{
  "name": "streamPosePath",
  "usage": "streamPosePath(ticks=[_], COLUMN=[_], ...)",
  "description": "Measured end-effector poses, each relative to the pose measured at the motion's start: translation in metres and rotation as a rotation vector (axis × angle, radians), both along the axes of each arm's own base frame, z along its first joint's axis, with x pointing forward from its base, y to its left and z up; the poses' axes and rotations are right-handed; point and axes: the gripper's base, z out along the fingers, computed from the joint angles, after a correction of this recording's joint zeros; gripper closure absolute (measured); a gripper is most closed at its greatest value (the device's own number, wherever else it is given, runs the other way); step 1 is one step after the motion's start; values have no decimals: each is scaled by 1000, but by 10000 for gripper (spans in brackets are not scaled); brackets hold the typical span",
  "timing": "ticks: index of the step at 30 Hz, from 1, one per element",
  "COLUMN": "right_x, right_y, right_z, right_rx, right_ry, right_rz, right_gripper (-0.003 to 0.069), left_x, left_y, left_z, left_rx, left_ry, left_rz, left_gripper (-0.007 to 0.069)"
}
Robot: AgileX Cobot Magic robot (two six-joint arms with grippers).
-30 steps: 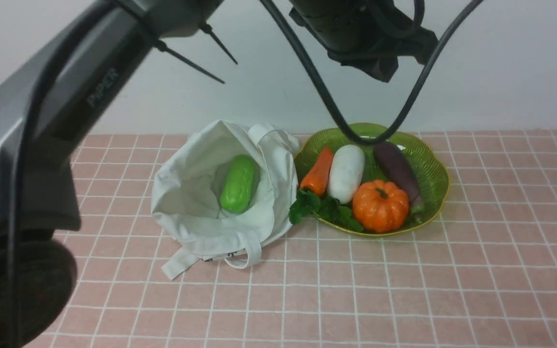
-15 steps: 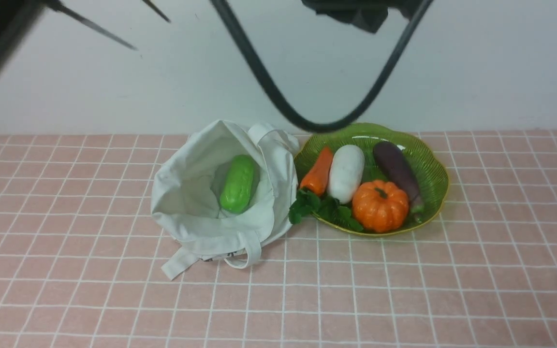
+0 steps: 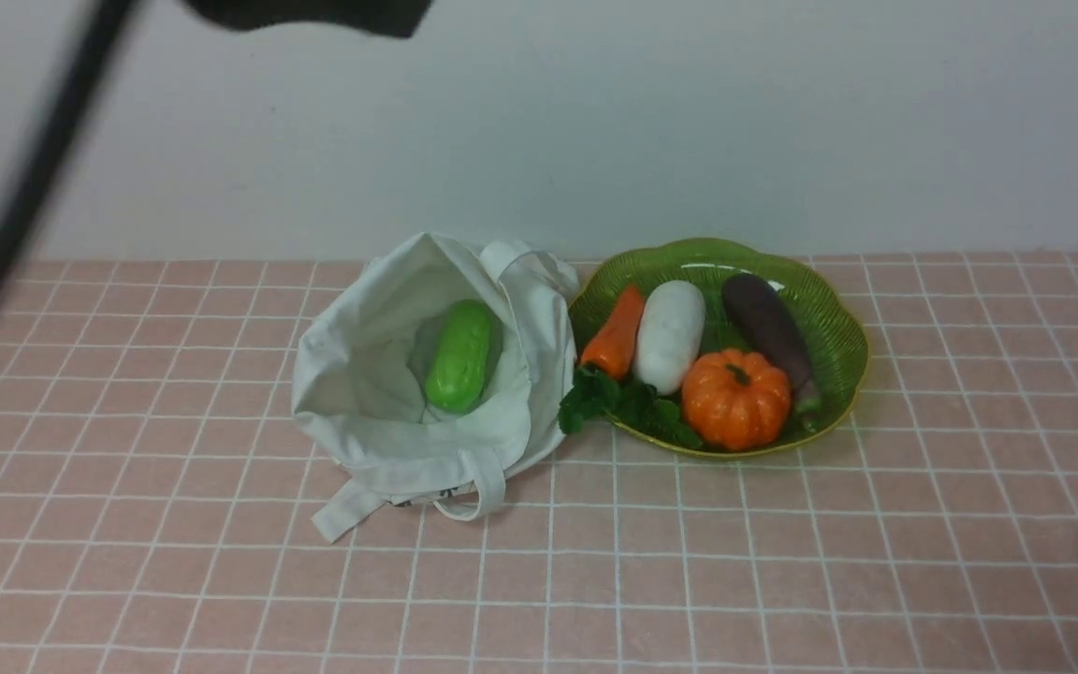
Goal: Take vegetables from bag on pink coffee tablecloth place on plate.
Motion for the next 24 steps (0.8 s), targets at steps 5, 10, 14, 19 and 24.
streamPosePath(ticks=[5, 10, 14, 19, 24], right_x=[0, 0, 0, 0, 0], right_y=[0, 0, 0, 0, 0], right_z=[0, 0, 0, 0, 0], right_rx=[0, 0, 0, 0, 0], right_ry=[0, 0, 0, 0, 0], right_rz=[0, 0, 0, 0, 0], right_gripper=[673, 673, 673, 673, 673], left_x=[-67, -100, -123, -127, -118], left_y=[57, 93, 118, 121, 113], left_z=[-27, -83, -130, -172, -214], left_rx=[-46, -28, -176, -308, -279], left_ry=[3, -49, -203, -333, -300], left_rz=[62, 130, 199, 203, 194], left_gripper=[629, 629, 629, 629, 629])
